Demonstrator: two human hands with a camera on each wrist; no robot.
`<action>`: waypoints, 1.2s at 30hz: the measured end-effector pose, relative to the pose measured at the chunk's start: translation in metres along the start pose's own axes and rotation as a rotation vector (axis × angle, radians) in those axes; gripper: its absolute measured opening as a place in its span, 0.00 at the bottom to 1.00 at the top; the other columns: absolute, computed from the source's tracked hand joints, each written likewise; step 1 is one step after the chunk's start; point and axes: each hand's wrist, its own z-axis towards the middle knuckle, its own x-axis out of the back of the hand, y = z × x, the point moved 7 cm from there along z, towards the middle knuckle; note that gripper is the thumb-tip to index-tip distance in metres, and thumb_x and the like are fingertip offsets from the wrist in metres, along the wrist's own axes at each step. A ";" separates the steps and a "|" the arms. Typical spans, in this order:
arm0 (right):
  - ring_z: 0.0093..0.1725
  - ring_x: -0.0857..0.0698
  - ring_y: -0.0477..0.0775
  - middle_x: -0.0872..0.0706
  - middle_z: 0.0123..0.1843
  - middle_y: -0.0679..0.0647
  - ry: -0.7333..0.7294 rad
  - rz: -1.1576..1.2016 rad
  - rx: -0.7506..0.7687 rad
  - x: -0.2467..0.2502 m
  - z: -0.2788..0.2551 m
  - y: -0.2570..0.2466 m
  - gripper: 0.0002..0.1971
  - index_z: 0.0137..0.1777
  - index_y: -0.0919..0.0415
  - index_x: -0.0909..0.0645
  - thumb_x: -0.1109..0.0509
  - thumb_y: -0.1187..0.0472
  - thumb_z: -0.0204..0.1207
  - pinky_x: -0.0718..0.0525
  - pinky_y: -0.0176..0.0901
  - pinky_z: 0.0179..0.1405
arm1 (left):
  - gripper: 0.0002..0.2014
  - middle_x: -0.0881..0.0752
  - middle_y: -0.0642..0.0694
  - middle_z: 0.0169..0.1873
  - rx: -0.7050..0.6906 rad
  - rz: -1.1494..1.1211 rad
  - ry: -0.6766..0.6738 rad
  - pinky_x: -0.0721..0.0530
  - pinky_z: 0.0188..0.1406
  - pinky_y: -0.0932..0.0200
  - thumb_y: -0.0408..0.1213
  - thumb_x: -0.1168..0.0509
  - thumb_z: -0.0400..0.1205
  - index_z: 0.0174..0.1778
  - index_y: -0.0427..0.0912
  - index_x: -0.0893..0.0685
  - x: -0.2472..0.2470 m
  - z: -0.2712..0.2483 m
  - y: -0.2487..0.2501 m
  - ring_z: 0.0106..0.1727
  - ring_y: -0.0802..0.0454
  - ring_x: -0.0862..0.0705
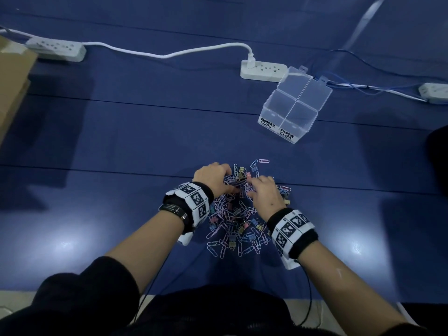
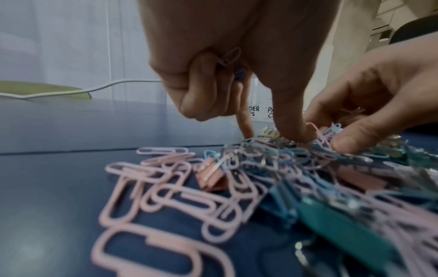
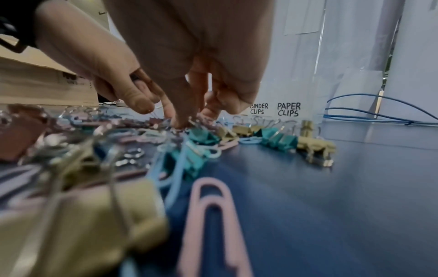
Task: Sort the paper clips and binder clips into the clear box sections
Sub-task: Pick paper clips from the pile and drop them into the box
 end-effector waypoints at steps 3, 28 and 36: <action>0.61 0.27 0.58 0.18 0.58 0.60 0.009 -0.024 0.020 0.001 0.000 -0.002 0.12 0.60 0.66 0.23 0.37 0.64 0.79 0.29 0.45 0.61 | 0.18 0.19 0.45 0.62 -0.027 -0.028 -0.001 0.22 0.58 0.52 0.50 0.33 0.77 0.61 0.48 0.20 0.000 -0.001 0.004 0.62 0.46 0.20; 0.32 0.25 0.48 0.23 0.40 0.55 -0.078 1.478 -0.337 0.020 -0.010 0.035 0.12 0.39 0.62 0.28 0.47 0.69 0.83 0.22 0.29 0.24 | 0.18 0.30 0.49 0.23 0.106 -0.866 -0.091 0.35 0.22 0.65 0.27 0.52 0.82 0.25 0.44 0.34 -0.007 0.002 -0.019 0.23 0.58 0.33; 0.22 0.23 0.45 0.20 0.25 0.50 -0.355 1.678 -0.417 0.011 -0.016 0.029 0.09 0.42 0.60 0.24 0.47 0.67 0.74 0.25 0.32 0.18 | 0.17 0.24 0.53 0.14 0.065 -1.154 -0.245 0.43 0.09 0.76 0.36 0.51 0.82 0.27 0.40 0.28 -0.015 -0.007 -0.011 0.09 0.61 0.37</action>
